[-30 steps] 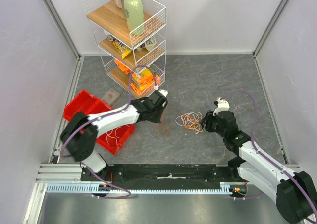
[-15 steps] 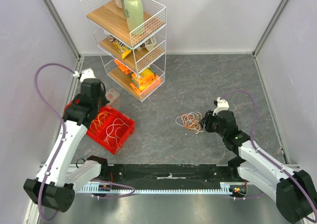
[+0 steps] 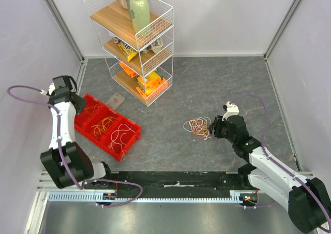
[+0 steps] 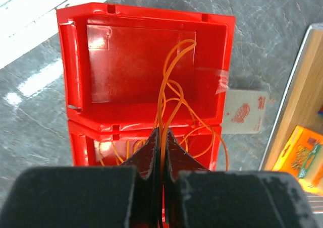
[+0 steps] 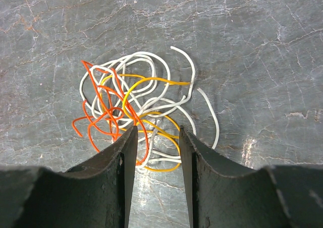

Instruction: Untangle the cables

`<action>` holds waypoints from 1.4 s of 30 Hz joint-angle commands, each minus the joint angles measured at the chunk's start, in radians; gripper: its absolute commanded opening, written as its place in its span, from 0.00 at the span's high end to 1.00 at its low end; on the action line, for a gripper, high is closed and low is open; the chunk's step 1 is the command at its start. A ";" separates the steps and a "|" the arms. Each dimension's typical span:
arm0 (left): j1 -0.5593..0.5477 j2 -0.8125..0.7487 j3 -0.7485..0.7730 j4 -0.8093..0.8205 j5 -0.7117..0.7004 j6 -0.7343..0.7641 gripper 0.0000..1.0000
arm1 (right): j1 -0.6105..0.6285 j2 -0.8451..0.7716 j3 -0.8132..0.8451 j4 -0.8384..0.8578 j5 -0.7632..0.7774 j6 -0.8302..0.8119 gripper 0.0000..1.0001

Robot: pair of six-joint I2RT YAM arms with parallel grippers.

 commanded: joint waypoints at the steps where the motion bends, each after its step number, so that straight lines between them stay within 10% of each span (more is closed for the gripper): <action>1: 0.079 0.096 0.073 0.024 0.155 -0.189 0.99 | -0.003 -0.002 -0.003 0.041 -0.006 -0.016 0.54; 12: 0.234 0.167 -0.008 0.086 0.292 -0.313 0.94 | -0.003 0.015 0.002 0.044 -0.011 -0.017 0.54; 16: 0.236 0.118 -0.037 0.099 0.324 -0.316 0.57 | -0.004 0.021 0.004 0.044 -0.011 -0.019 0.54; 24: 0.231 -0.035 -0.095 0.121 0.393 -0.304 0.36 | -0.004 0.027 0.007 0.045 -0.015 -0.020 0.54; 26: 0.216 -0.071 -0.113 0.136 0.402 -0.293 0.04 | -0.003 0.030 0.005 0.047 -0.017 -0.020 0.54; 42: 0.202 -0.026 -0.032 0.040 0.149 -0.226 0.01 | -0.003 0.044 0.010 0.047 -0.017 -0.022 0.54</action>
